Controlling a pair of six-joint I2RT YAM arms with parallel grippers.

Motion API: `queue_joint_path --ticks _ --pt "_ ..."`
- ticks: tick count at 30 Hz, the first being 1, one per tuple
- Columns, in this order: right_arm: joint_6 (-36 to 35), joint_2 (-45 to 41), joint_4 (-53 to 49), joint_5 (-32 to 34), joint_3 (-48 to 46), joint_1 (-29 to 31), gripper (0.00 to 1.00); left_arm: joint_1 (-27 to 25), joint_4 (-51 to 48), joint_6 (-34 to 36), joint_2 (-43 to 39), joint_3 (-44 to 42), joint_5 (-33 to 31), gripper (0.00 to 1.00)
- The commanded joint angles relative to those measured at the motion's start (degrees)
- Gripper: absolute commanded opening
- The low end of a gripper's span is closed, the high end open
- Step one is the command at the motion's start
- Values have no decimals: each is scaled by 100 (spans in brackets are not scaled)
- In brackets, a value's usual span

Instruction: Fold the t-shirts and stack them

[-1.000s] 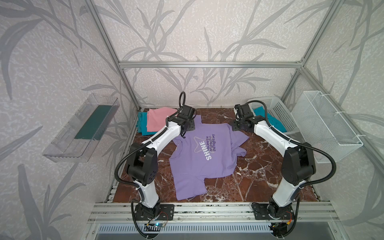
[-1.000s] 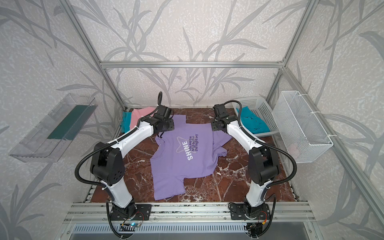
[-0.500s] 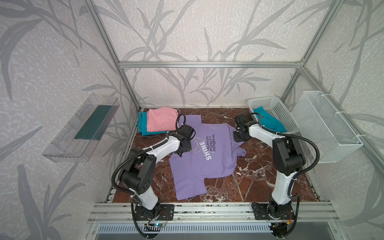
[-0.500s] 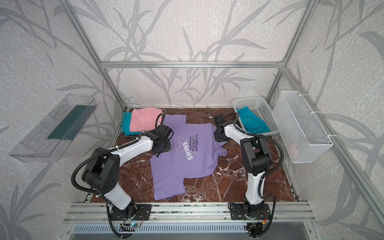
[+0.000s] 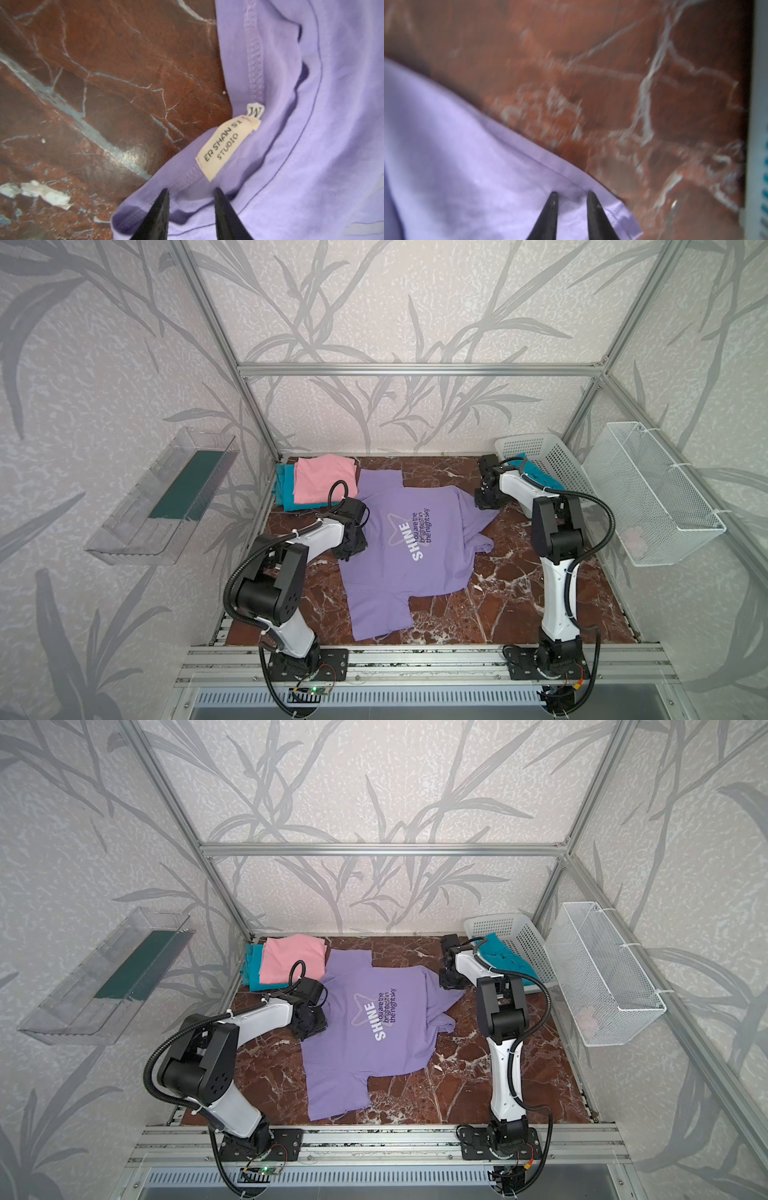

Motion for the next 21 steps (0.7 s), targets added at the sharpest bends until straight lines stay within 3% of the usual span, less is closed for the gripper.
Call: queue_joint_path --ticks 1,8,11,14,21 --pt "-199 675 -766 -30 1065 -95 27 182 -130 -62 -24 -247 -50 38" --pt "-598 1920 -1735 -469 3846 -86 25 239 -292 49 55 -99 -205 37" --pt "-740 1874 -1928 -543 4285 41 25 222 -290 45 97 27 -122 37" --pt "-888 1224 -1689 -224 3553 317 24 171 -299 40 134 128 -84 37" --pt "-411 -696 80 -256 86 617 24 15 -345 67 182 230 -48 37"
